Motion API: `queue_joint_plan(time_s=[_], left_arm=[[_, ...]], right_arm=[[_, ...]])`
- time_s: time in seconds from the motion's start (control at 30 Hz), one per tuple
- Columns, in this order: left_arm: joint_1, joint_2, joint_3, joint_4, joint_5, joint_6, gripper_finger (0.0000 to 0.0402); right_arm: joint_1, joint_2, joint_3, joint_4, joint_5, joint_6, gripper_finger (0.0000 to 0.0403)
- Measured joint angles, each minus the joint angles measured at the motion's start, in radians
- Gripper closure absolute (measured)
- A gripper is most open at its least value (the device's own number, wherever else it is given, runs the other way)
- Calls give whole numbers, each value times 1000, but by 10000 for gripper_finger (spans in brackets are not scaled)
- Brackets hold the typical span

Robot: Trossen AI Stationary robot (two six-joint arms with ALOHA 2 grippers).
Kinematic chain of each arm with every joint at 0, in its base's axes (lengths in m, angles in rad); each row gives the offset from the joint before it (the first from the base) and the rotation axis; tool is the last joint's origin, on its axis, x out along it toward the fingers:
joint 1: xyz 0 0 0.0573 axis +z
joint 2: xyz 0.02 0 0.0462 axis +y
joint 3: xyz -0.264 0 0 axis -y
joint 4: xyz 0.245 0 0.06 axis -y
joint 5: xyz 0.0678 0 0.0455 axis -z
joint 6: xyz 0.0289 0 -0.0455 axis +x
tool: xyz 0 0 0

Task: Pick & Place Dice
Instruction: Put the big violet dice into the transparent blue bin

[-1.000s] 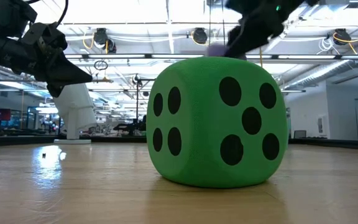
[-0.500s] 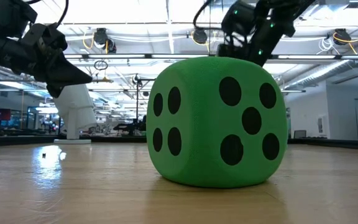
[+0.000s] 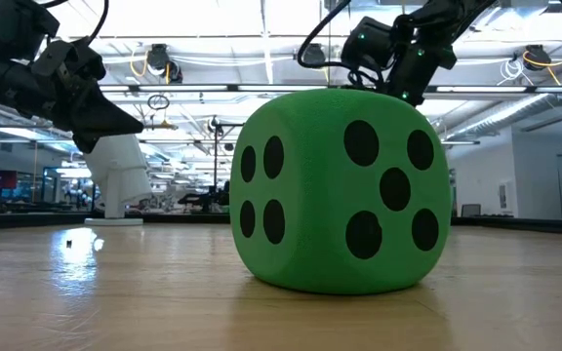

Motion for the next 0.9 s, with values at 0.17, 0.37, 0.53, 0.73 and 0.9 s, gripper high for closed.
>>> queue_joint_plan(time_s=[0.17, 0.37, 0.53, 0.73, 0.9], left_arm=[[0, 0, 0, -5, 0, 0, 385], [0, 1, 0, 4, 0, -78, 385], [-9, 64, 0, 89, -10, -169, 397], [-66, 277, 51, 257, -148, -213, 399], [-72, 509, 182, 267, -166, -209, 400]], right_arm=[[-3, 0, -1, 3, -93, 6, 6], [-2, 0, -2, 4, -98, 11, 4], [-2, 0, -2, 10, -100, 3, 4], [-2, 0, -2, 13, -100, -7, 3], [-1, 0, -2, 14, -107, -25, 3]])
